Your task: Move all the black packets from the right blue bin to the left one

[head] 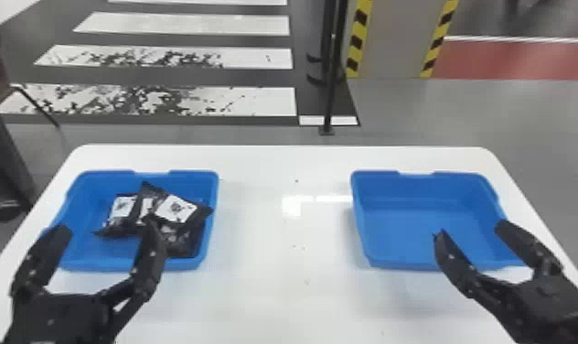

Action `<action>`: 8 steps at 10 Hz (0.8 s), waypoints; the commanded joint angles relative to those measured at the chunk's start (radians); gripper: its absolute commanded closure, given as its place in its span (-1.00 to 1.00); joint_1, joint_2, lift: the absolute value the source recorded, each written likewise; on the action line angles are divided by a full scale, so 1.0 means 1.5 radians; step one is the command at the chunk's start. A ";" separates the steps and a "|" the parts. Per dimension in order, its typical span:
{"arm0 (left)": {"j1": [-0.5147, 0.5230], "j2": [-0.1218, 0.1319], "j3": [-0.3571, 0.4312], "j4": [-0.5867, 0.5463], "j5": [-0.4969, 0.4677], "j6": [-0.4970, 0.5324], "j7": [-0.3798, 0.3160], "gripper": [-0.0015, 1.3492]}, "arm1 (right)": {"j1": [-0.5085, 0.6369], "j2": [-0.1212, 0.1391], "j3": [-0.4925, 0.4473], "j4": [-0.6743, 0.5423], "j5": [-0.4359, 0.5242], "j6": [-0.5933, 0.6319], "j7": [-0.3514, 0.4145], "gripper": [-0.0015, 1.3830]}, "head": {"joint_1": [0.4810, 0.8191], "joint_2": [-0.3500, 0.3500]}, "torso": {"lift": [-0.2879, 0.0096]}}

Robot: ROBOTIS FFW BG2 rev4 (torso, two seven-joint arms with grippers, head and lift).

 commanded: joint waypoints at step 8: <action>-0.001 0.002 -0.004 0.000 0.012 -0.011 0.000 -1.00 | 0.010 -0.001 0.000 -0.024 0.001 -0.007 -0.010 -0.80 | 0.27 -0.07 | -0.01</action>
